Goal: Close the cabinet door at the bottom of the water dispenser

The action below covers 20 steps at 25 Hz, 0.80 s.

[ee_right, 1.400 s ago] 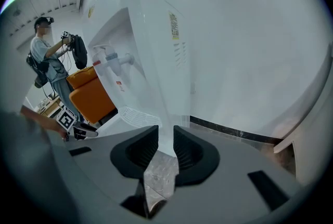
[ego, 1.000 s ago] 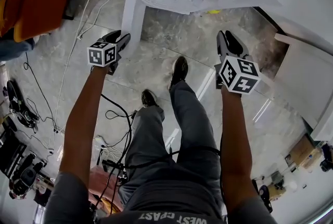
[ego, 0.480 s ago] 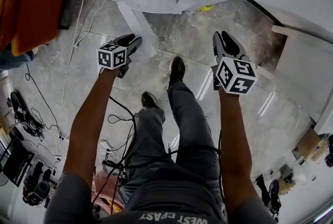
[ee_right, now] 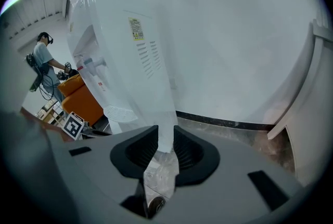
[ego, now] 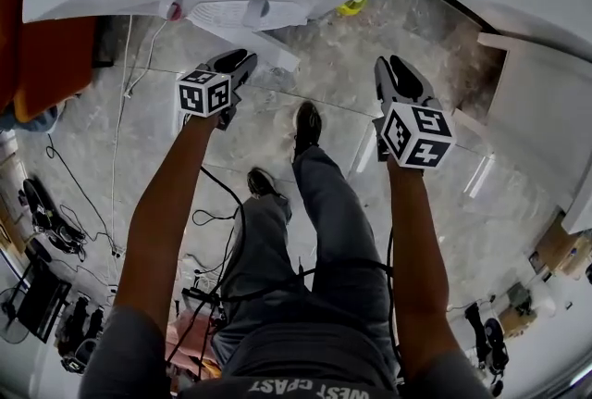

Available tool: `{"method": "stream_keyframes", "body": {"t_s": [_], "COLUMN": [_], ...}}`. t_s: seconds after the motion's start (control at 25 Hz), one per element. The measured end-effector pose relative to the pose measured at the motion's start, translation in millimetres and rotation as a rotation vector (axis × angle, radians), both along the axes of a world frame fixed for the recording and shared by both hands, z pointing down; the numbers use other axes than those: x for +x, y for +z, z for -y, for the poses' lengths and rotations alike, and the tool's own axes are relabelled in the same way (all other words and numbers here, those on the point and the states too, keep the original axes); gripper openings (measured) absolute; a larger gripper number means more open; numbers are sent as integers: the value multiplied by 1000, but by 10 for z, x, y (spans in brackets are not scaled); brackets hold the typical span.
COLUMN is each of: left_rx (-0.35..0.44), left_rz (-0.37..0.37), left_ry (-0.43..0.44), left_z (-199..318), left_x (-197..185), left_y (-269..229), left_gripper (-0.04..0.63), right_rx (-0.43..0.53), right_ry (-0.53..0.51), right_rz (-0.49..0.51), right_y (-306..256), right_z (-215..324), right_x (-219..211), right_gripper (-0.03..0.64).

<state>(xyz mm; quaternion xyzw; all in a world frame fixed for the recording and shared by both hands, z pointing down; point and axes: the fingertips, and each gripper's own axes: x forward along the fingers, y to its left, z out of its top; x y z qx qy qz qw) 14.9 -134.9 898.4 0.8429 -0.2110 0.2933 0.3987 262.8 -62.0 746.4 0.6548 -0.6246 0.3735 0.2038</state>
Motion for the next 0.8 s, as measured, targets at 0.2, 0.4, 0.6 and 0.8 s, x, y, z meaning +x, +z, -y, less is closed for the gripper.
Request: {"method": "stream_keyframes", "body": {"t_s": [0.2, 0.4, 0.6, 0.8], "left_rx": [63, 92, 108, 112], "left_rz": [33, 37, 55, 56], "left_ry": [8, 16, 0, -17], "left_z": [214, 376, 513, 610], "left_x": [207, 366, 416, 431], "left_y": [34, 50, 80, 56], "left_gripper": [57, 55, 55, 55], "right_rx": [5, 13, 15, 13], "right_ry": [0, 3, 13, 17], "right_rz": [1, 3, 4, 5], "right_y": [-11, -18, -15, -16], "right_z": [9, 49, 58, 53], "right_x": [86, 144, 175, 176], "right_gripper": [112, 112, 112, 112]}}
